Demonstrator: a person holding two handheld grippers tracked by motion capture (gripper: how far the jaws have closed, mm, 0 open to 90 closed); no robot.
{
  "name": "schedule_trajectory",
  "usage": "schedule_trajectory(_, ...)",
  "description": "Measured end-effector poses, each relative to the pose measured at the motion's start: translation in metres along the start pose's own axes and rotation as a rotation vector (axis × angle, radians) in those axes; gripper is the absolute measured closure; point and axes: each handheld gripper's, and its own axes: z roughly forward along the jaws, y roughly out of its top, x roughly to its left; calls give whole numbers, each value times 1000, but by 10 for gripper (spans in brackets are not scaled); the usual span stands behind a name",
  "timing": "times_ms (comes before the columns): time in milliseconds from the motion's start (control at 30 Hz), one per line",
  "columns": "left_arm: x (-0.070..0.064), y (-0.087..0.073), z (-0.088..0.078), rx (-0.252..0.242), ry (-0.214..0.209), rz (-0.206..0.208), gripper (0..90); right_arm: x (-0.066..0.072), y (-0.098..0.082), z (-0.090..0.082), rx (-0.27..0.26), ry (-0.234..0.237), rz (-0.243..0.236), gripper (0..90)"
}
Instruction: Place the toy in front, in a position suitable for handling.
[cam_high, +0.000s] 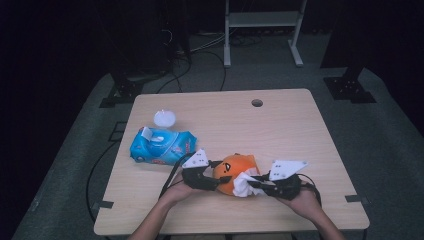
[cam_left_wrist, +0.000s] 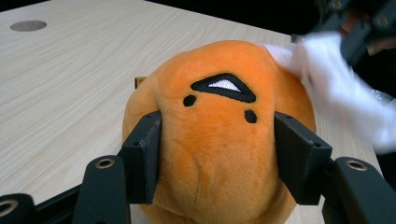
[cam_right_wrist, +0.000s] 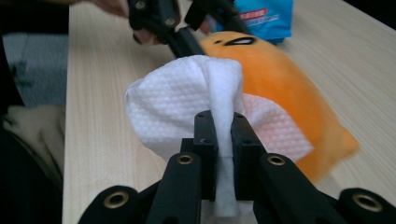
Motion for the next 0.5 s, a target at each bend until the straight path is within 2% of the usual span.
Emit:
schedule_trajectory(33,0,0,-1,6,1,2,385,2,2,4,16,-10,-25,827)
schedule_trajectory(67,1,-1,-2,7,-2,-2,386,2,2,5,21,-10,-30,827)
schedule_trajectory(100,2,-2,-3,6,-2,-7,387,0,2,4,14,-4,-18,828)
schedule_trajectory(200,3,-4,-5,4,-5,-19,386,-9,-7,-4,30,-50,-1,829)
schedule_trajectory(300,1,-4,-3,4,-1,-15,384,-19,-18,-14,17,-74,57,828)
schedule_trajectory(400,0,-3,-2,1,1,-18,383,-14,-14,-14,-6,-67,55,828)
schedule_trajectory(500,-2,-2,-1,1,5,-10,384,0,-1,-2,-21,-33,11,828)
